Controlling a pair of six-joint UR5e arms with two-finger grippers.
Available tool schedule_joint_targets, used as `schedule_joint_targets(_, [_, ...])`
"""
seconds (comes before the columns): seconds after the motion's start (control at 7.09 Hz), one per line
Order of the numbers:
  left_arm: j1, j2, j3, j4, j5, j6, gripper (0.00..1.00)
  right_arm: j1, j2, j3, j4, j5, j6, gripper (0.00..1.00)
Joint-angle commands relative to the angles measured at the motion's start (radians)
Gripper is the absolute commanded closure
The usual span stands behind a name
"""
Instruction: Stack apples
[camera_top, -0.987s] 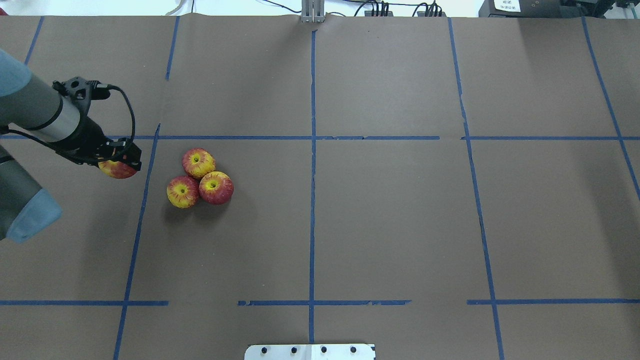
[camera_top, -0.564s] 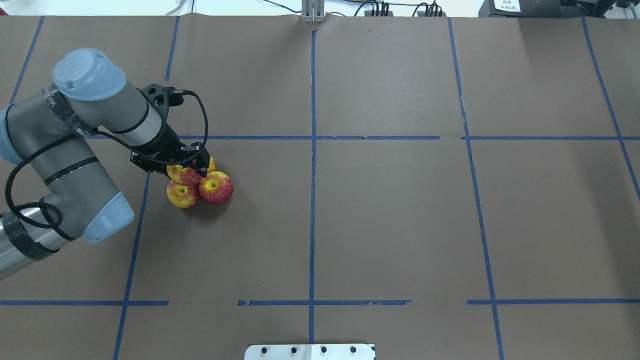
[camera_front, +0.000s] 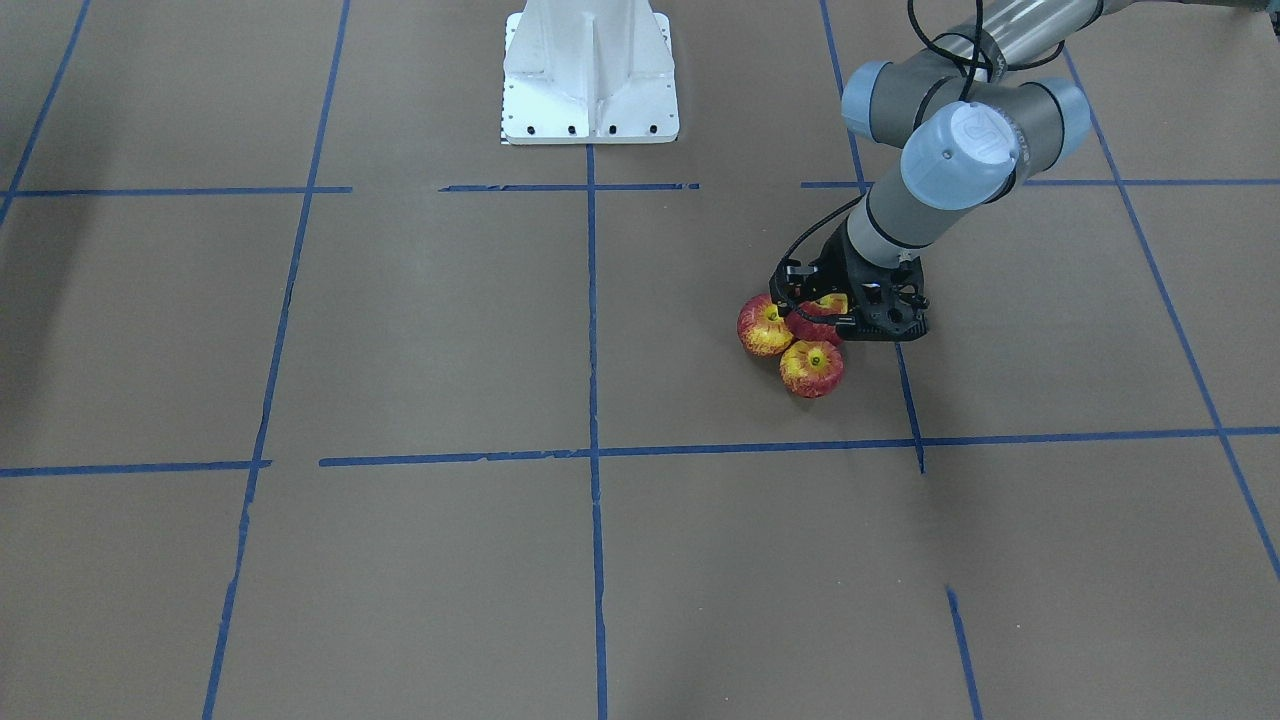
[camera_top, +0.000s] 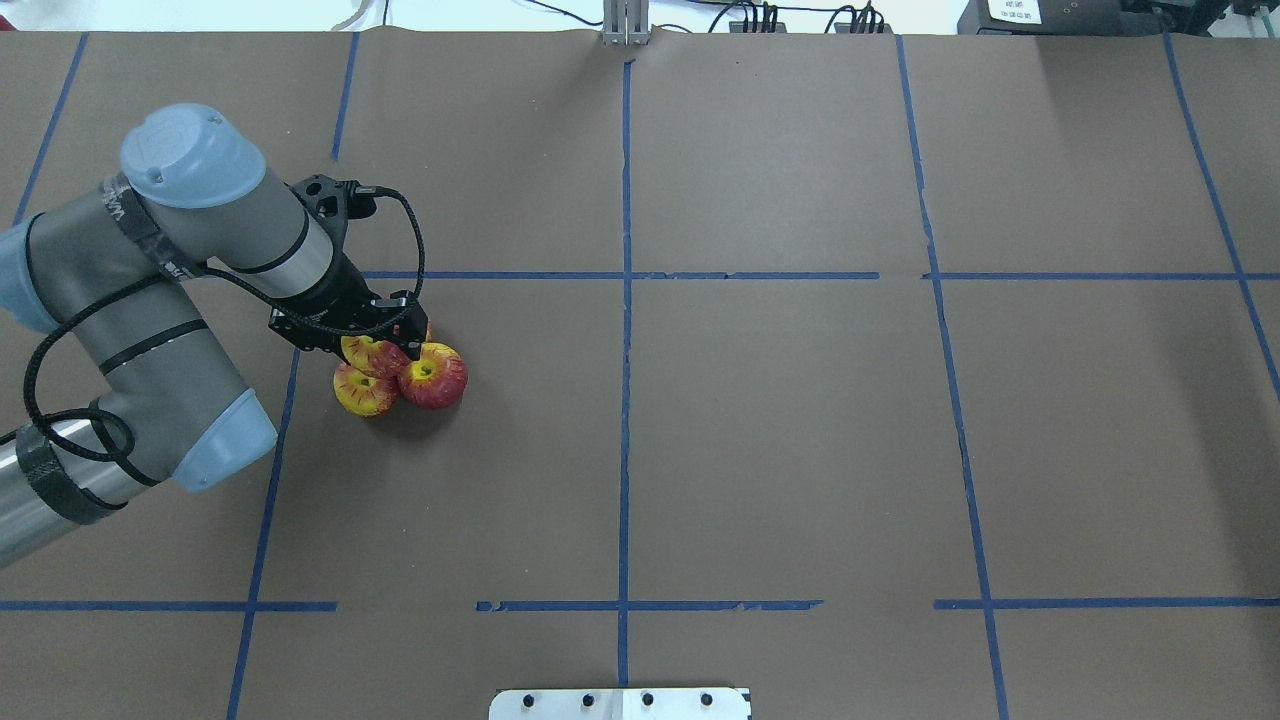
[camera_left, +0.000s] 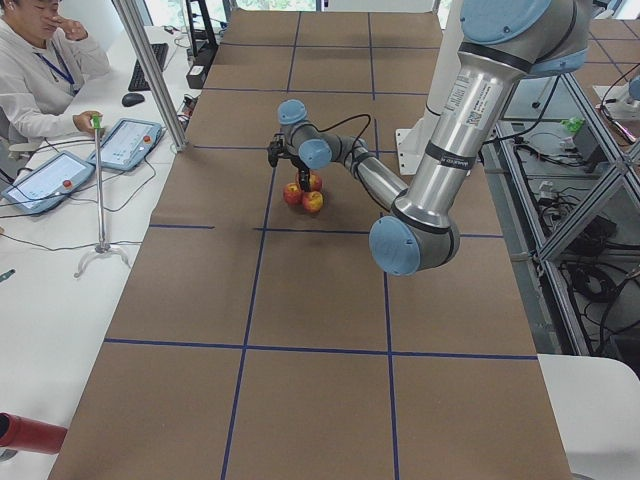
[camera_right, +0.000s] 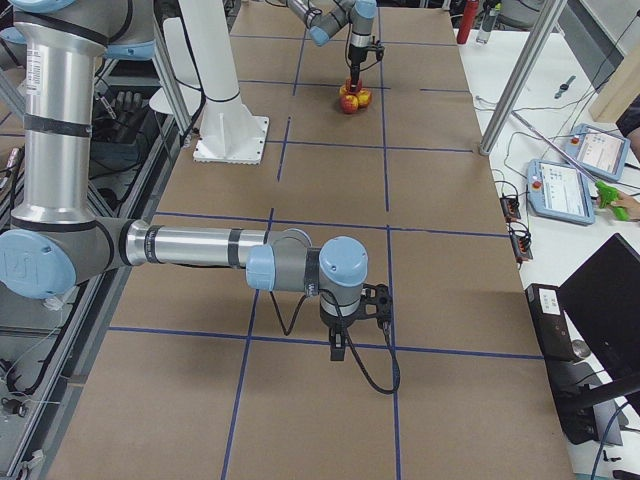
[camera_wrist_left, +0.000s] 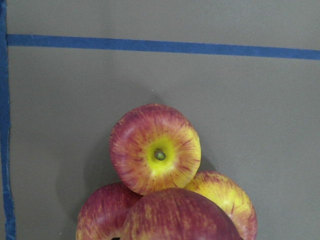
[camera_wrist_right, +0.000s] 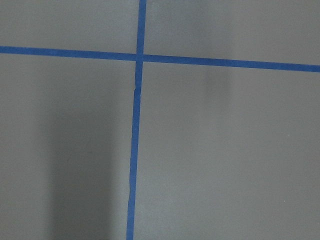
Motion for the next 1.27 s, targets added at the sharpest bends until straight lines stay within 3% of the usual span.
schedule_joint_targets(0.0, [0.007, -0.001, 0.002, -0.002, -0.001, 0.001, 0.33, 0.000, 0.000, 0.000, 0.000, -0.001, 0.000, 0.00])
schedule_joint_targets(0.14, [0.007, -0.001, 0.002, -0.002, 0.000, 0.001, 0.00, 0.000, 0.000, 0.000, 0.000, -0.001, 0.000, 0.00])
schedule_joint_targets(0.56, [-0.004, 0.009, -0.025, 0.009, -0.003, 0.003, 0.00, 0.000, 0.000, 0.000, 0.000, -0.001, 0.000, 0.00])
schedule_joint_targets(0.85, [-0.184, 0.016, -0.233, 0.204, -0.004, 0.059, 0.01, 0.000, 0.000, 0.000, 0.000, -0.001, 0.000, 0.00])
schedule_joint_targets(1.13, [-0.312, 0.066, -0.320, 0.357, -0.009, 0.334, 0.01, 0.000, 0.000, 0.000, 0.000, -0.001, 0.000, 0.00])
